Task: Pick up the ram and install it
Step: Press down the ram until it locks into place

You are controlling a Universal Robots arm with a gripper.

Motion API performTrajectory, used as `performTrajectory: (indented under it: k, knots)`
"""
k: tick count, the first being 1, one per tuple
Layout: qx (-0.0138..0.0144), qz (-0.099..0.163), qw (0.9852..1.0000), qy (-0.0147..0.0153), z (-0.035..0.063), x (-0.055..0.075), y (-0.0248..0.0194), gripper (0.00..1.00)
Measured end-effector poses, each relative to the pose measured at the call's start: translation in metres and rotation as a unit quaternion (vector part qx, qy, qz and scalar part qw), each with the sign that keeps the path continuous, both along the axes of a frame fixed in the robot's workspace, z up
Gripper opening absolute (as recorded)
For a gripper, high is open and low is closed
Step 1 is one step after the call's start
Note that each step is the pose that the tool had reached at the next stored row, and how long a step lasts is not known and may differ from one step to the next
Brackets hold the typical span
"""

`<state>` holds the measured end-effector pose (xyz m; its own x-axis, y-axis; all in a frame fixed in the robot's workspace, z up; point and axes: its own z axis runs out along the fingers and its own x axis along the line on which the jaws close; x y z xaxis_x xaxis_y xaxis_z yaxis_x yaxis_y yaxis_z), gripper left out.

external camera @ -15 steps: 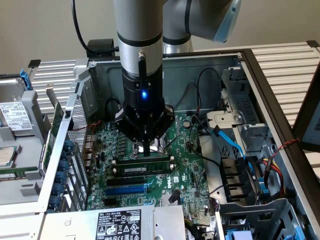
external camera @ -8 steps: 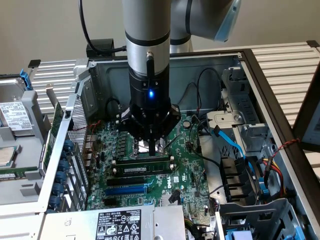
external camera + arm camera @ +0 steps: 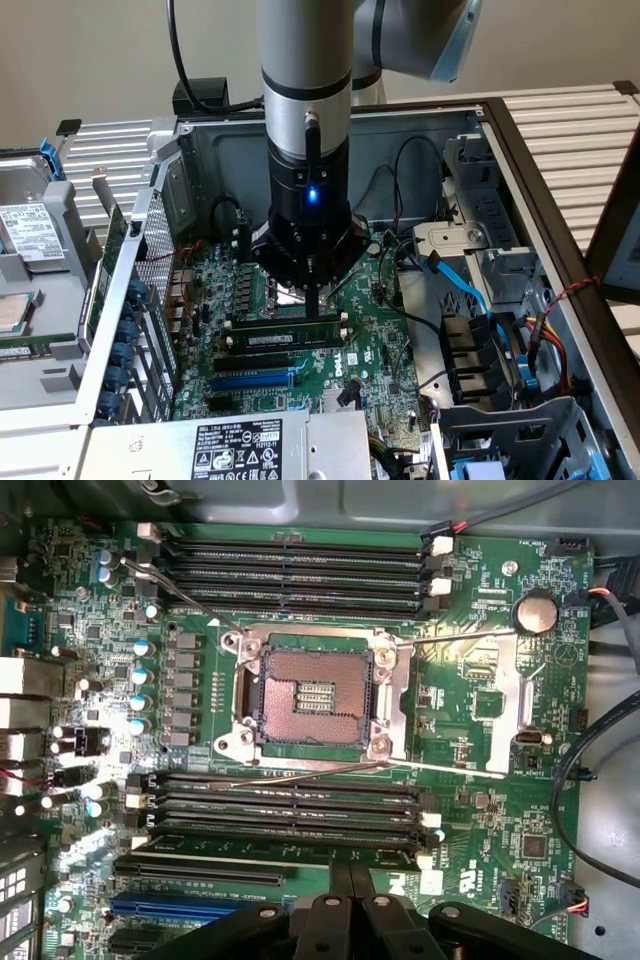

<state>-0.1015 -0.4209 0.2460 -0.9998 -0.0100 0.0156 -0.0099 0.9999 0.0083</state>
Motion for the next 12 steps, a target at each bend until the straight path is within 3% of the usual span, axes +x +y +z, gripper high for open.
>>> performTrajectory:
  k: [12]
  knots:
    - [-0.0001,-0.002,1.0,0.0,-0.0095,0.012,-0.001,0.1]
